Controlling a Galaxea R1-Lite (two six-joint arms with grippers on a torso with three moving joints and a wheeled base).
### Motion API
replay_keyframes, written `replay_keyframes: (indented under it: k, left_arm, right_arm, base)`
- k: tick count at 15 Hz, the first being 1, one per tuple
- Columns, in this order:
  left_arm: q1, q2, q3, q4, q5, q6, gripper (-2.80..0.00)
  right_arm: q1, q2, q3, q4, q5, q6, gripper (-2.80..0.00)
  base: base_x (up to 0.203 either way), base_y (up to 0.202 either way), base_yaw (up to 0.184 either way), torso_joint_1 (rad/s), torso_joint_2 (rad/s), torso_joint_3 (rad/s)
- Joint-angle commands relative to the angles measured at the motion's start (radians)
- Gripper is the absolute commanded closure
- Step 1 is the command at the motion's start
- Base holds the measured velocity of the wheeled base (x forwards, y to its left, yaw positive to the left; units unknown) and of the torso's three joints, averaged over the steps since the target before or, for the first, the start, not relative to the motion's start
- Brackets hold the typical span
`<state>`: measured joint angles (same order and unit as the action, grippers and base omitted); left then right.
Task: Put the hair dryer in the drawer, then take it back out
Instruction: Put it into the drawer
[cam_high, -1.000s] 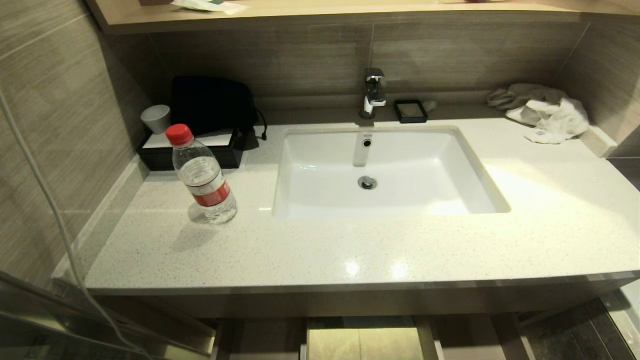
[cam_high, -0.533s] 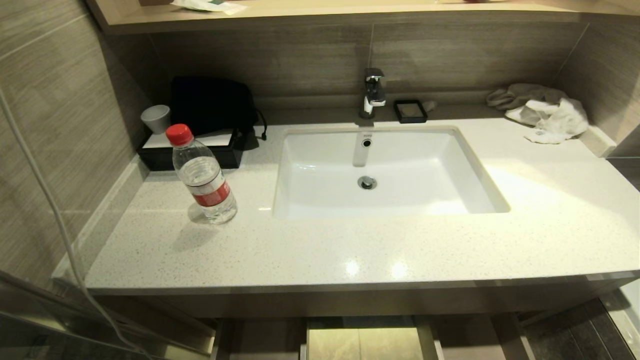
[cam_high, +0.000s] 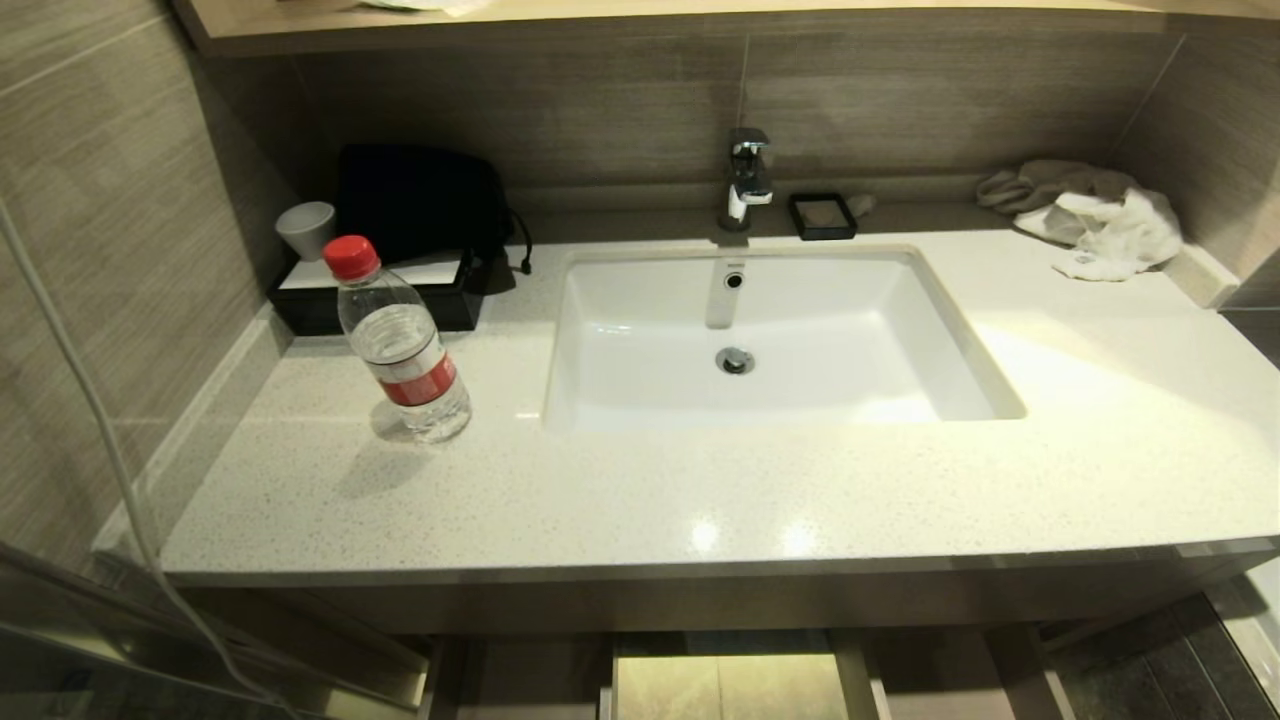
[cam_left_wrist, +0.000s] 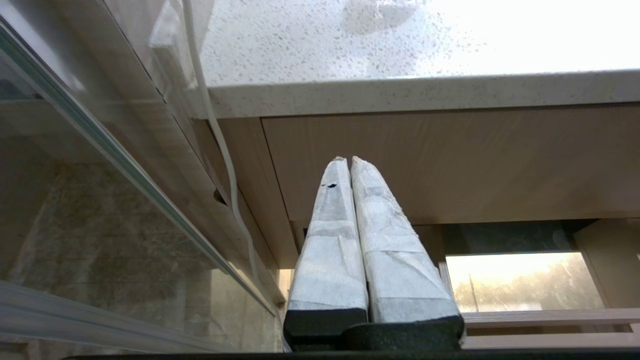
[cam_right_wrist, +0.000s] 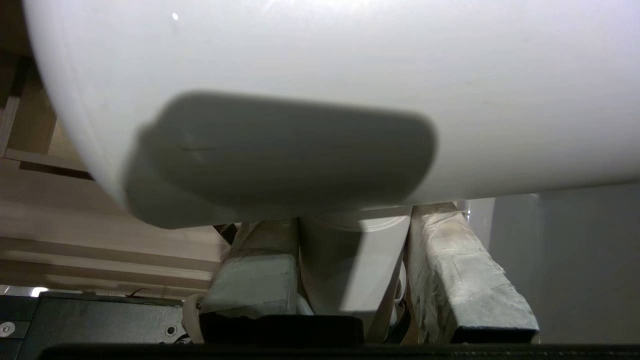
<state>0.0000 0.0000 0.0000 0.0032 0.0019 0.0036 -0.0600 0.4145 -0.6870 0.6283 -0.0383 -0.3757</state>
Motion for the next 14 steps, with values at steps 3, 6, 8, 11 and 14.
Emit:
replay_keyframes:
  k: [3,6,8,11,14]
  left_arm:
    - [0.000,0.000,0.000,0.000,0.000,-0.001,0.00]
    - [0.000,0.000,0.000,-0.001,0.000,-0.001,0.00]
    - [0.000,0.000,0.000,0.000,0.000,-0.001,0.00]
    - [0.000,0.000,0.000,0.000,0.000,-0.001,0.00]
    - [0.000,0.000,0.000,0.000,0.000,-0.001,0.00]
  right_arm:
    - [0.000,0.005,0.000,-0.004,-0.002,-0.002,0.00]
    - [0.000,0.003,-0.002,-0.004,0.000,-0.002,0.00]
    - [0.000,0.006,-0.005,0.001,0.000,-0.002,0.00]
    - [-0.001,0.015,-0.001,0.008,-0.004,0.006,0.00]
    - [0.000,0.012,-0.005,0.004,-0.011,0.017,0.00]
  base:
    - [0.000,0.000,0.000,-0.096,0.29,0.192]
    - [0.000,0.000,0.000,-0.007,0.02,0.011]
    - [0.000,0.000,0.000,0.000,0.00,0.000]
    - [0.000,0.000,0.000,0.000,0.00,0.000]
    - [0.000,0.000,0.000,0.000,0.00,0.000]
